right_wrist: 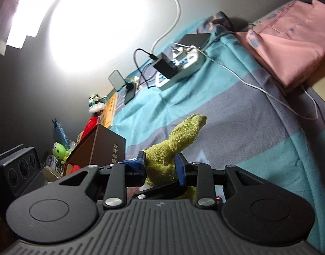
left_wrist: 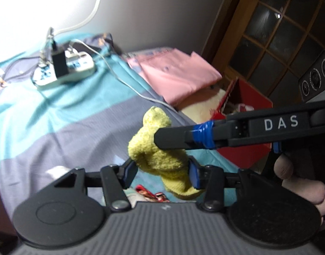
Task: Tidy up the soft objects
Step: 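Carry the yellow towel with the right gripper into the box and release, then move the right gripper to the pink teddy bear and grasp its head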
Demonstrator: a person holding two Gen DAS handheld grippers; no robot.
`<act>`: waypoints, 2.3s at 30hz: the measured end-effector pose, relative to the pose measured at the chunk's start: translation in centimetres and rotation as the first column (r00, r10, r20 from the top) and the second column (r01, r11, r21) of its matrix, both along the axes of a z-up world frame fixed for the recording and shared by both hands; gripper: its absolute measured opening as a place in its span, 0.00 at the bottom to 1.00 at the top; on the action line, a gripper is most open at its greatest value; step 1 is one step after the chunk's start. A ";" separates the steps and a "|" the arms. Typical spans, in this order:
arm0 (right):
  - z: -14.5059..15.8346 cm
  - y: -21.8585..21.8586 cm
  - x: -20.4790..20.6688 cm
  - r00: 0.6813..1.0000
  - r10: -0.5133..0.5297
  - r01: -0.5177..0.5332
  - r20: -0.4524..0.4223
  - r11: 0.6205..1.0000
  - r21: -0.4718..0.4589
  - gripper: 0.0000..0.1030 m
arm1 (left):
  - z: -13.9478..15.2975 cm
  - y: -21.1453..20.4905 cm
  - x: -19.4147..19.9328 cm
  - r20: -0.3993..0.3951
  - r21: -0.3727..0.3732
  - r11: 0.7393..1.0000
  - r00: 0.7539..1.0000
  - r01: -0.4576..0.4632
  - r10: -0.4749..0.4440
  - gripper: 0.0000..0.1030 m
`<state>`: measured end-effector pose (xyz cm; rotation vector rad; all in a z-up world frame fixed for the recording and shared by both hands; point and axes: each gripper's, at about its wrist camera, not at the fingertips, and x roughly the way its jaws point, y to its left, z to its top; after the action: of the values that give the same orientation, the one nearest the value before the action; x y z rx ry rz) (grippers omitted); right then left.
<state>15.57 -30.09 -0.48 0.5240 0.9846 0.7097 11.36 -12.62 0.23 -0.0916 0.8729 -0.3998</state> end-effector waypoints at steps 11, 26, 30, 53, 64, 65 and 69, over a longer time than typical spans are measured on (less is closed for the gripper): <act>5.1 12.5 -1.9 0.961 0.226 -0.236 0.158 0.971 0.045 0.14 | 5.6 12.6 -6.4 0.148 -0.027 0.973 0.962 -0.227 0.229 0.42; 4.6 34.5 -3.9 0.902 0.385 -0.389 0.194 0.921 -0.017 0.13 | 4.8 32.2 -9.3 0.142 0.040 0.916 0.910 -0.399 0.390 0.42; 2.2 38.8 -3.5 0.904 0.401 -0.390 0.146 0.916 -0.098 0.12 | 1.7 36.2 -7.4 0.048 0.063 0.905 0.907 -0.420 0.418 0.42; -0.7 44.4 -3.1 0.944 0.298 -0.264 0.139 0.939 -0.219 0.13 | -2.7 42.1 -5.0 -0.100 0.256 0.800 0.808 -0.543 0.581 0.65; 2.7 40.5 -6.7 0.911 0.273 -0.232 0.309 0.959 -0.163 0.13 | 1.8 39.2 -8.5 0.006 0.269 0.755 0.785 -0.598 0.620 0.65; 2.8 39.9 -6.8 0.914 0.263 -0.231 0.308 0.963 -0.138 0.13 | 2.3 38.8 -8.8 0.021 0.273 0.750 0.783 -0.603 0.622 0.65; 3.2 37.8 -6.9 0.926 0.255 -0.239 0.280 0.967 -0.088 0.14 | 3.6 37.1 -10.3 0.044 0.261 0.747 0.781 -0.611 0.623 0.65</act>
<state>8.68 7.72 2.77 0.2407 0.7975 0.9550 1.06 24.44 3.83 -0.1407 0.8793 0.3517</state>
